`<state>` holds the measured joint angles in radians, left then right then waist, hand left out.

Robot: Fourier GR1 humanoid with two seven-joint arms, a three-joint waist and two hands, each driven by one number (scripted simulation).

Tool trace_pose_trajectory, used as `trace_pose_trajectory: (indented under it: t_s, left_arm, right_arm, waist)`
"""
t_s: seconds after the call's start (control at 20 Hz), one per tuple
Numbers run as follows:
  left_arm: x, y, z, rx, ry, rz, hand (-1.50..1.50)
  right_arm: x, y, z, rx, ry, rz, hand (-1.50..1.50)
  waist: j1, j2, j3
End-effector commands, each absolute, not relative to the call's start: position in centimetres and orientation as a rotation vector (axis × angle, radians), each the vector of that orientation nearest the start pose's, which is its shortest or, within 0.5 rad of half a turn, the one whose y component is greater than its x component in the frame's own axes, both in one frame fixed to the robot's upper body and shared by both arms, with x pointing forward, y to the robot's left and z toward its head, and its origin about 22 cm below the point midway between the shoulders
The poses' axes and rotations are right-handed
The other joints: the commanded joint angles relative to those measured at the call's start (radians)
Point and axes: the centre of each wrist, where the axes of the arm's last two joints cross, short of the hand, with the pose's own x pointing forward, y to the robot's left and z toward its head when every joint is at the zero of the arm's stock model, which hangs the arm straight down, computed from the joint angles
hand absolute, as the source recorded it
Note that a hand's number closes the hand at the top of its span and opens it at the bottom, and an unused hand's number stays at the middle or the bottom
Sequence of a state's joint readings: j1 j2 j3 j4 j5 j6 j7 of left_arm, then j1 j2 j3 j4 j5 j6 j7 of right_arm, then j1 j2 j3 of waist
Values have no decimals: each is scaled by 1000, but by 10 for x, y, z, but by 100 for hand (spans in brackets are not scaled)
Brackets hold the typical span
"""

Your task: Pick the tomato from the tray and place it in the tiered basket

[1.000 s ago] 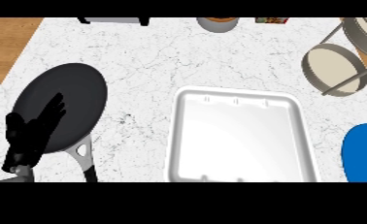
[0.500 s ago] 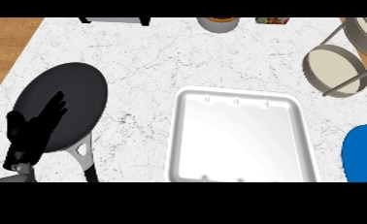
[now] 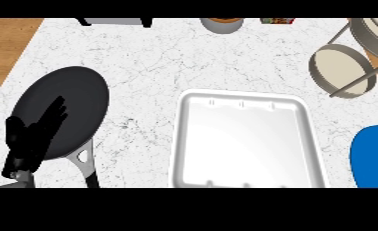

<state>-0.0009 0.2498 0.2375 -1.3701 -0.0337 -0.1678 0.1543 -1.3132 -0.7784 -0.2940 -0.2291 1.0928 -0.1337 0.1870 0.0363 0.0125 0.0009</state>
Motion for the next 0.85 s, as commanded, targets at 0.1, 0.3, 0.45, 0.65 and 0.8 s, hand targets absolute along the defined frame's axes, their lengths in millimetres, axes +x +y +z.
trace_pose_trajectory:
  t_s: [0.1, 0.3, 0.45, 0.65, 0.8]
  left_arm:
    - [223, 366, -7, 273, -1202, -68, 0]
    - [221, 360, -19, 265, -1194, -74, 0]
    - [210, 357, -27, 290, -1176, -24, 0]
    - [207, 362, -28, 286, -1194, -29, 0]
    - [208, 374, -15, 312, -1175, -43, 0]
  right_arm:
    - [408, -450, 306, -1337, -1112, 139, -150]
    - [384, -479, 324, -1187, -1196, -28, -150]
    - [356, -510, 333, -1074, -1306, -159, -150]
    - [317, -555, 303, -976, -1429, -237, -150]
    - [290, -580, 281, -907, -1447, -196, -150]
  waist:
    - [-19, -10, 1]
    - [-38, -13, 0]
    - [-61, -25, 1]
    - [-69, -21, 2]
    - [-73, -23, 1]
